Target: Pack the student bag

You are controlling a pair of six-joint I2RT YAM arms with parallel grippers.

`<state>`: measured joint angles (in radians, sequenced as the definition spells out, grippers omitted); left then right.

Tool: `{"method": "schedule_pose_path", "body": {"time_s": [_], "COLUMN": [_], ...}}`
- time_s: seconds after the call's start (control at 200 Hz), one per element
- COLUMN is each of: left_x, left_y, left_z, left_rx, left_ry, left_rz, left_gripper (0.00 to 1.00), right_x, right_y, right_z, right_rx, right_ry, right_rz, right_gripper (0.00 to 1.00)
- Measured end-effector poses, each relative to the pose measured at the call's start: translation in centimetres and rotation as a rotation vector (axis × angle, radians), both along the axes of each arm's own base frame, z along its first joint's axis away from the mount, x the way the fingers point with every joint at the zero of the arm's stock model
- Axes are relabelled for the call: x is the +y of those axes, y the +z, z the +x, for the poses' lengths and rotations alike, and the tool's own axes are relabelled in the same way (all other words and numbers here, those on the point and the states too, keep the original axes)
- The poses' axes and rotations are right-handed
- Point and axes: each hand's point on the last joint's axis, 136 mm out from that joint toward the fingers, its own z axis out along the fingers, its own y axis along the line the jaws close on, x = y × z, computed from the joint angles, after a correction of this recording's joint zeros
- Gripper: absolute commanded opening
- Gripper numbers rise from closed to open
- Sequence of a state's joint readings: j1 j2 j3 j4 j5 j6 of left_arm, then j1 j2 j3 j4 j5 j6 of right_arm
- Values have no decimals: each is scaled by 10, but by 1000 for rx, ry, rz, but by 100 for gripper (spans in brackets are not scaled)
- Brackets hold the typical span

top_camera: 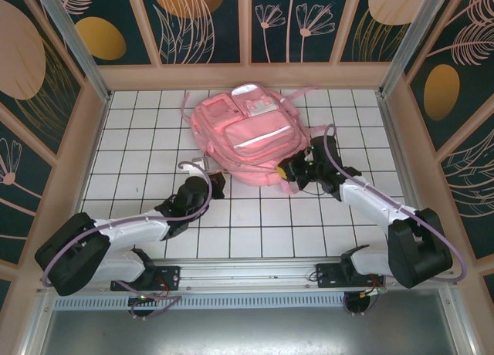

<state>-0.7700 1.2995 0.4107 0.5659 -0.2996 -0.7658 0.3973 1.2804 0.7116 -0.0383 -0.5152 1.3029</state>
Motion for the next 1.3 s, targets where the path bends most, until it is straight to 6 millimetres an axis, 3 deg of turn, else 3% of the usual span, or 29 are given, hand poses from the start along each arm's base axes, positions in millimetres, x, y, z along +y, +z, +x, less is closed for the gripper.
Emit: {"method": "schedule_pose_path", "body": {"time_s": [0.5,0.54,0.666,0.761,0.876,1.066,1.301], "left_x": [9,8,13,30,34,34,35], "left_y": [-5,-6,-8,-12,-16,0,24], "left_z": [33,34,37,44,41,27,15], "left_rx": [89,95,110,122,138,136,76], "left_ry": [82,84,98,152,143,85,16], "left_rz": [-15,-18,-14,4,39,52,83], "left_gripper": [0,6,36,49,68,79,75], "right_x": [-14,-14,-15,-18,-20,-21,-15], "right_y": [5,5,4,0,-3,-12,-30], "right_z": [-1,-1,-1,-2,-3,-6,-8], "right_rx": [-15,-15,-14,-3,-2,8,42], "right_ry": [0,1,-1,-5,-6,-6,21], "right_rz": [-8,-8,-10,-23,-34,-54,-88], "right_gripper": [0,0,0,4,7,9,9]}}
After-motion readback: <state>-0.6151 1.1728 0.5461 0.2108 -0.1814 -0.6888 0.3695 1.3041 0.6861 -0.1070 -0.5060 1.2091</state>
